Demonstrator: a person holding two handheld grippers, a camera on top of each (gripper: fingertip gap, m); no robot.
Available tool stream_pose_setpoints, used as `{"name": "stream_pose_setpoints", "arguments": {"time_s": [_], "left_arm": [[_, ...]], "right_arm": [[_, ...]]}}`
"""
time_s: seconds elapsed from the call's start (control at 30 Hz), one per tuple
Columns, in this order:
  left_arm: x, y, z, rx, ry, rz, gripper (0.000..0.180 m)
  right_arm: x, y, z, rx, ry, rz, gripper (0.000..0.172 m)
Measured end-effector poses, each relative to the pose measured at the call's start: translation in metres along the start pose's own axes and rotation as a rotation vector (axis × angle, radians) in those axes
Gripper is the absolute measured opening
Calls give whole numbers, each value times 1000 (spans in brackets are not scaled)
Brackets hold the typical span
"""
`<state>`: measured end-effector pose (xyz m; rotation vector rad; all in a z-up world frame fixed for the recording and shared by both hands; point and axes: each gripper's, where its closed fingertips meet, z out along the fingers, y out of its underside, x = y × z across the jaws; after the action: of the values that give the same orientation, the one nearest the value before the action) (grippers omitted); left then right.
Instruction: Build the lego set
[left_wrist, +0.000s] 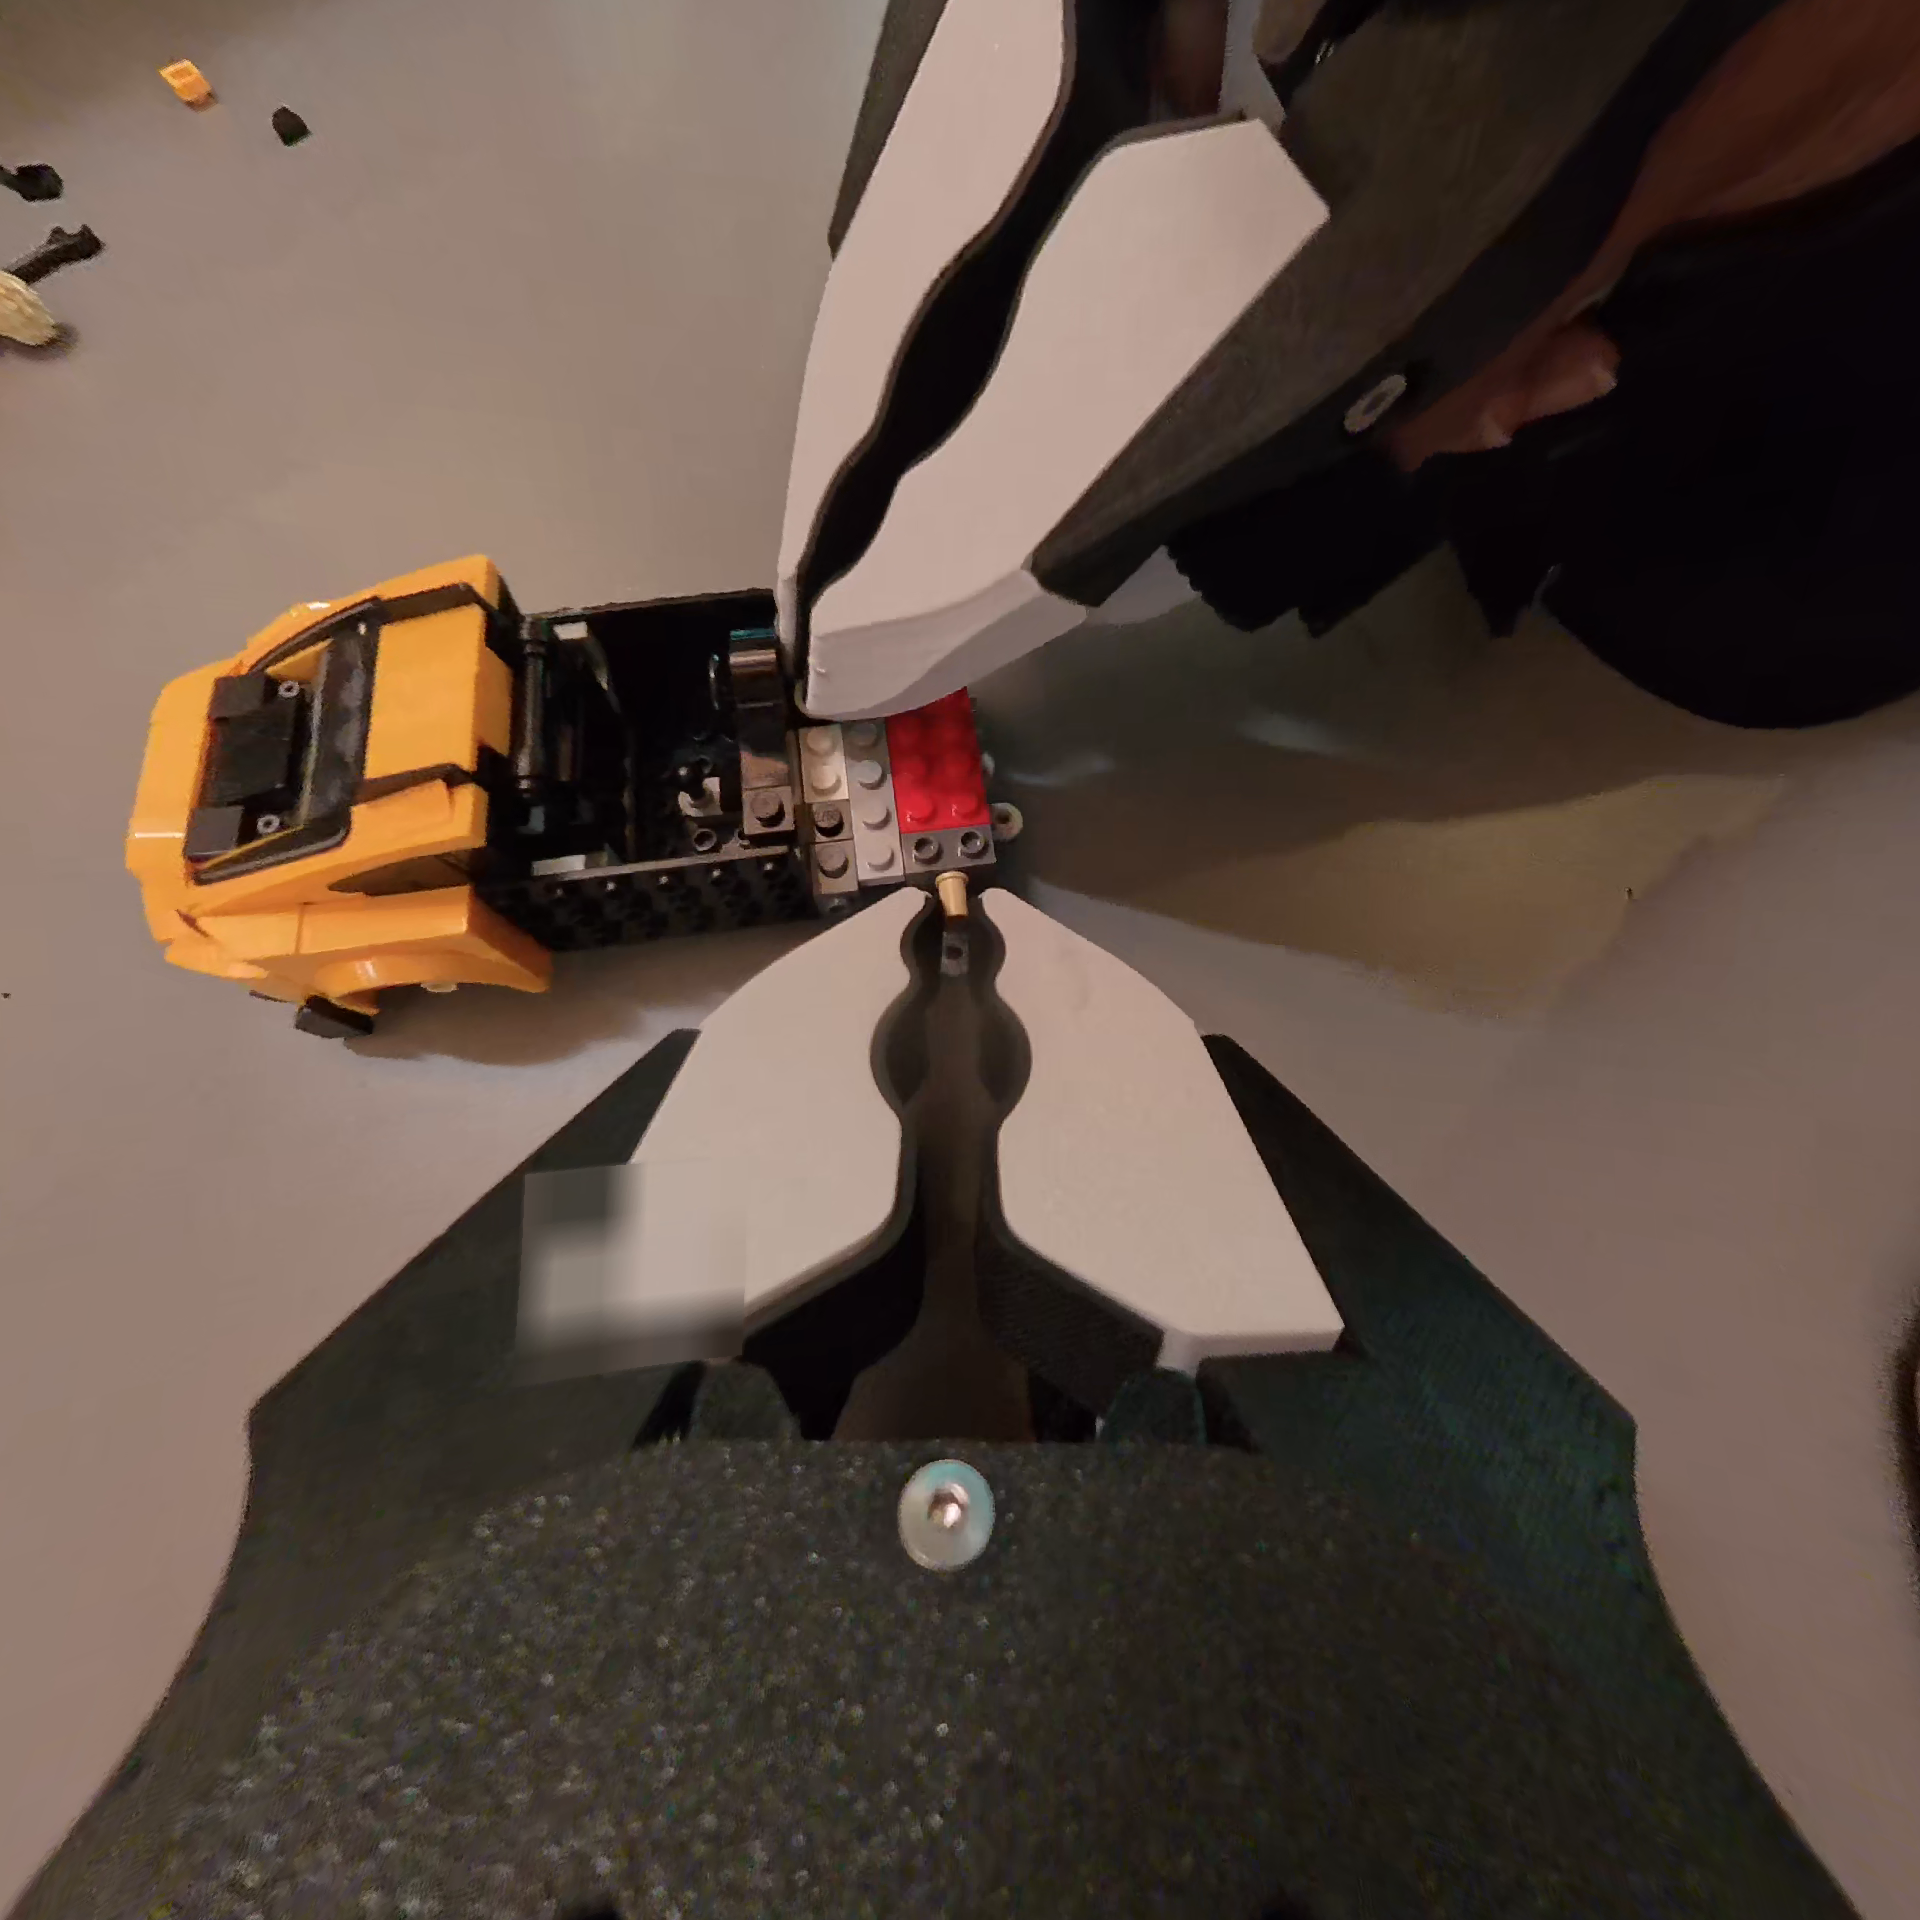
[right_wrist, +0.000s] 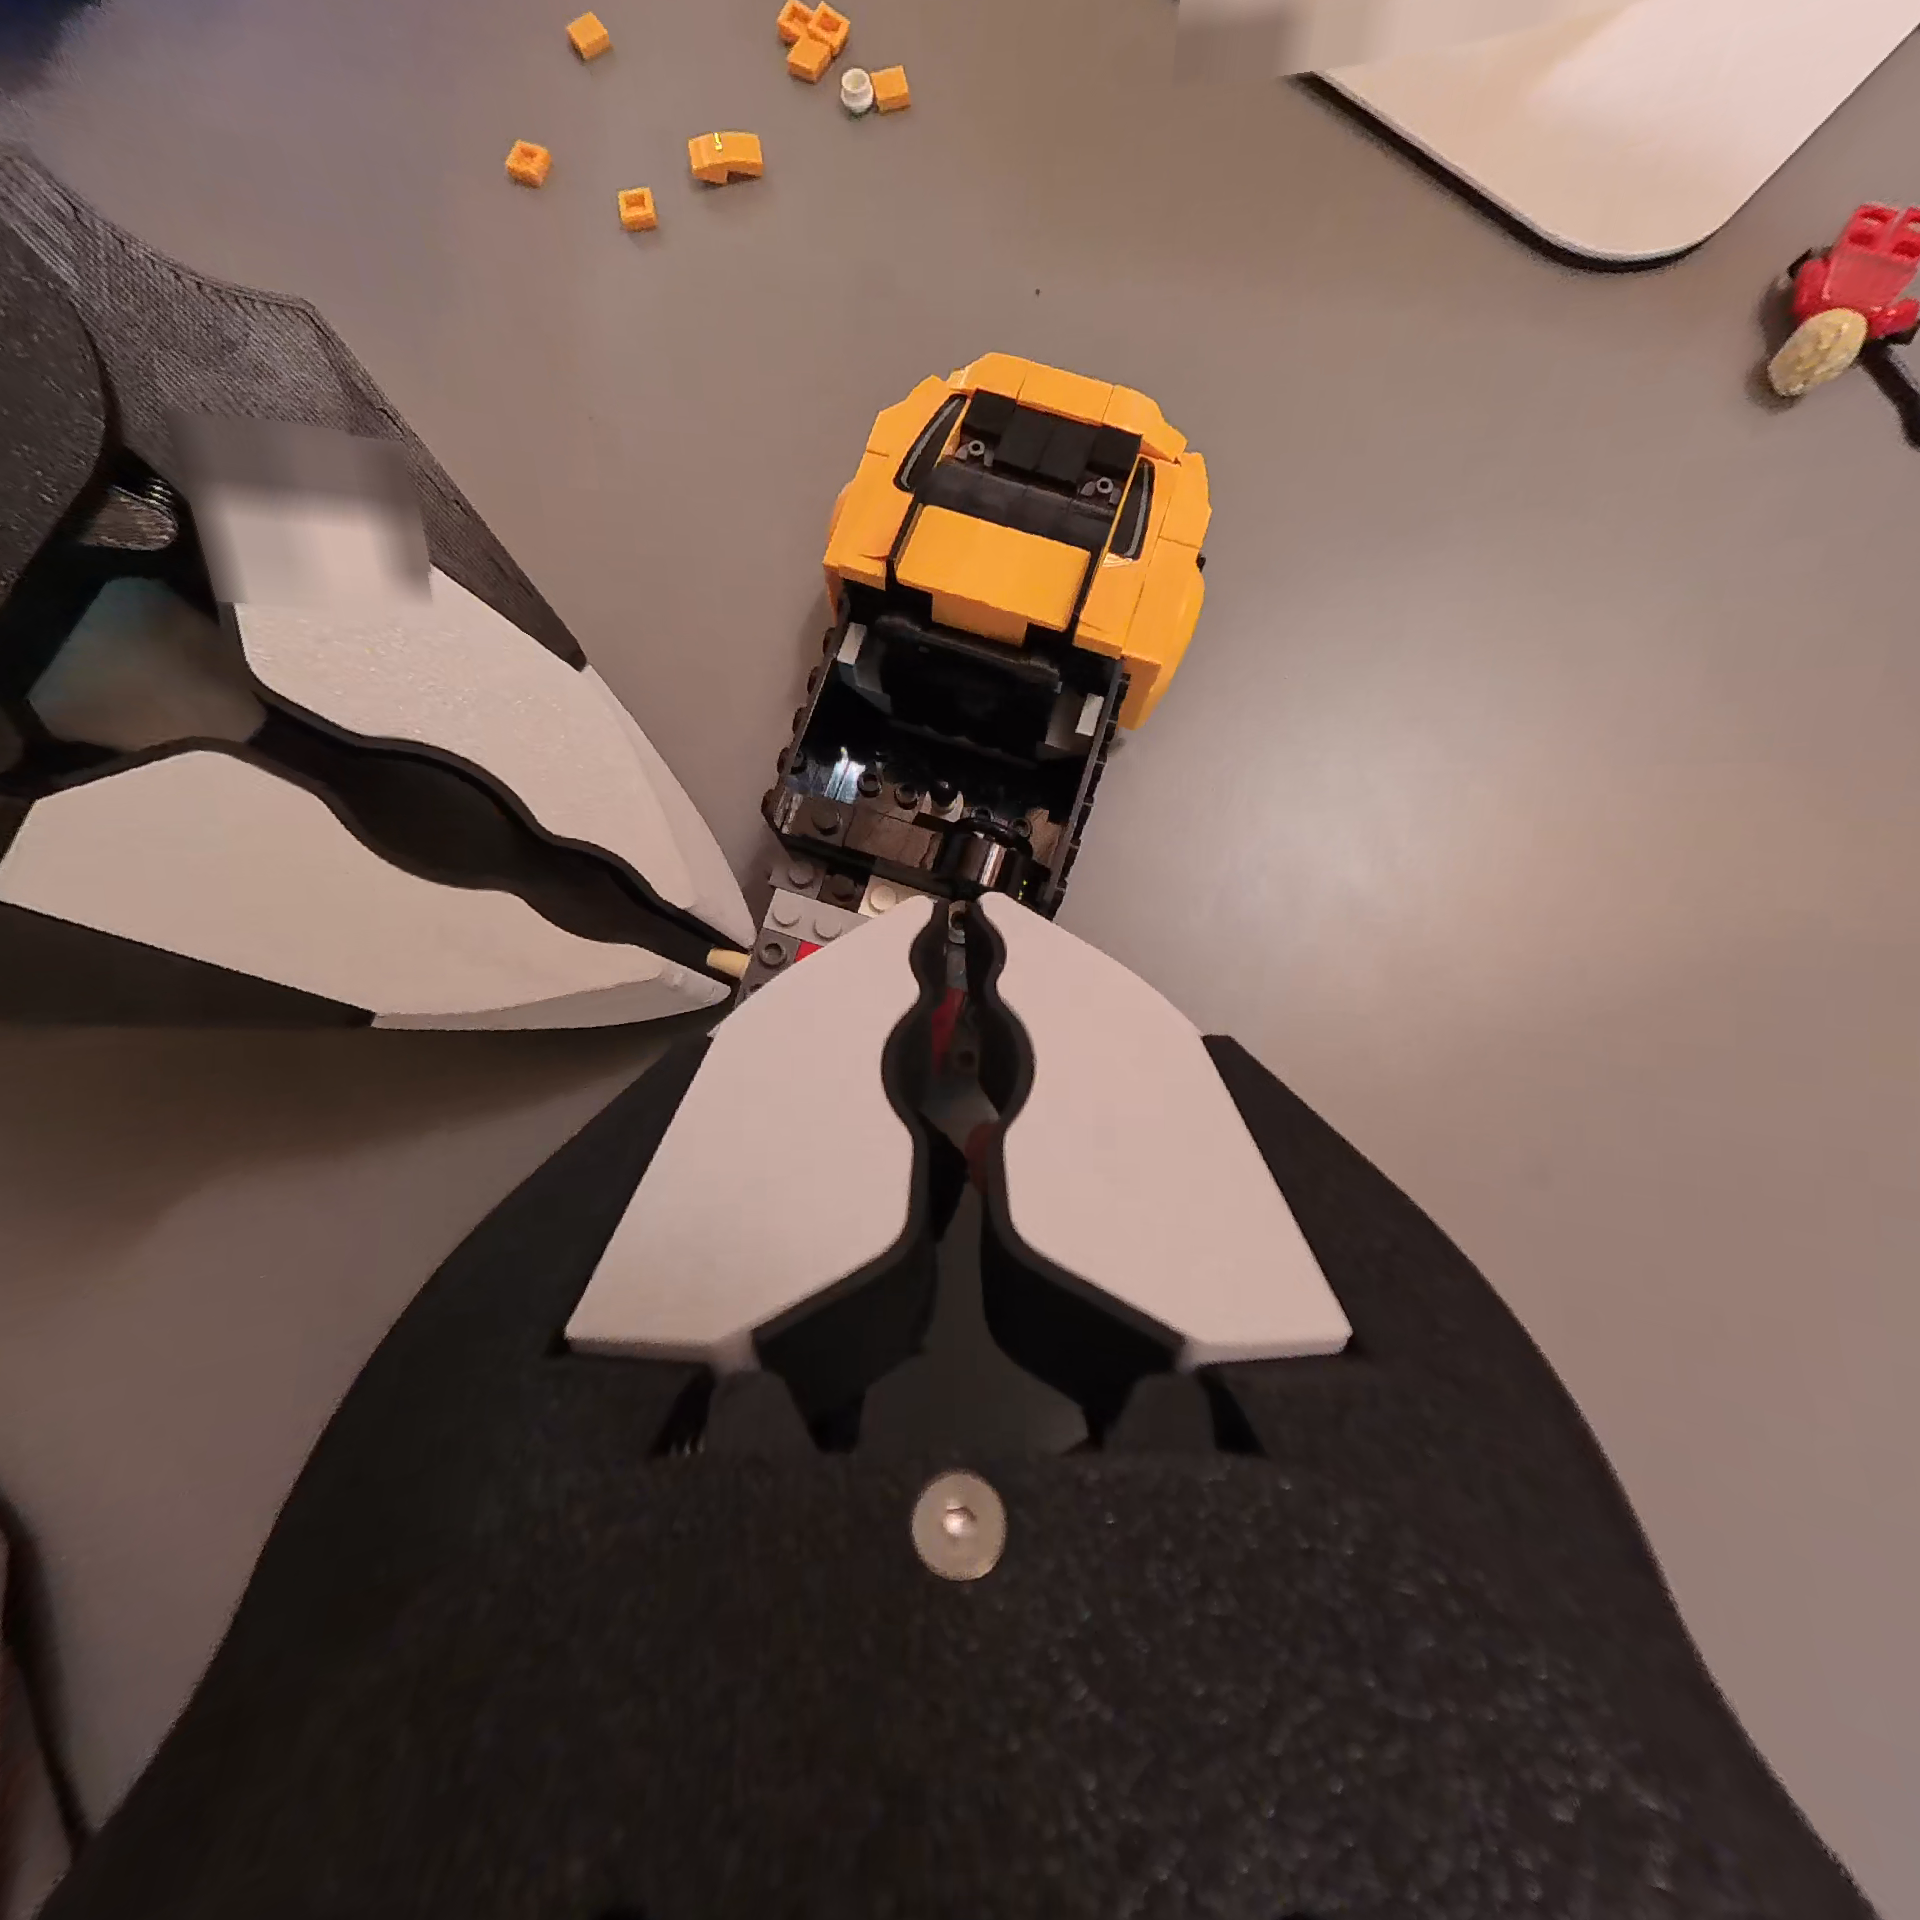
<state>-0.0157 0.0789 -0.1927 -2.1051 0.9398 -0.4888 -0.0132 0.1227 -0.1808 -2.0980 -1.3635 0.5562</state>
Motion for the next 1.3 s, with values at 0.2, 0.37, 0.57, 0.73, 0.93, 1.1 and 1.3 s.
{"name": "stream_pose_setpoints", "arguments": {"time_s": [0.2,0.37,0.57,0.73,0.93,1.1,1.3], "left_arm": [[-11,-2,3,-2,-19,-22,5],[-14,-5,3,18,-15,-29,9],[-44,-22,-25,105,-89,-34,21],[-121,-21,-36,82,-227,-105,37],[-132,-24,-24,107,-63,-246,31],[-127,-27,-23,142,-37,-248,10],[-128,-28,-23,152,-61,-227,1]], "right_arm": [[8,-5,8,-44,-52,28,3],[11,-8,13,-86,-85,20,3],[13,-12,16,-105,-81,-9,3],[16,-14,19,-153,-91,-32,3],[20,-17,23,-209,-82,-71,3],[22,-20,26,-240,-82,-94,3],[24,-22,29,-263,-97,-82,3]]}}
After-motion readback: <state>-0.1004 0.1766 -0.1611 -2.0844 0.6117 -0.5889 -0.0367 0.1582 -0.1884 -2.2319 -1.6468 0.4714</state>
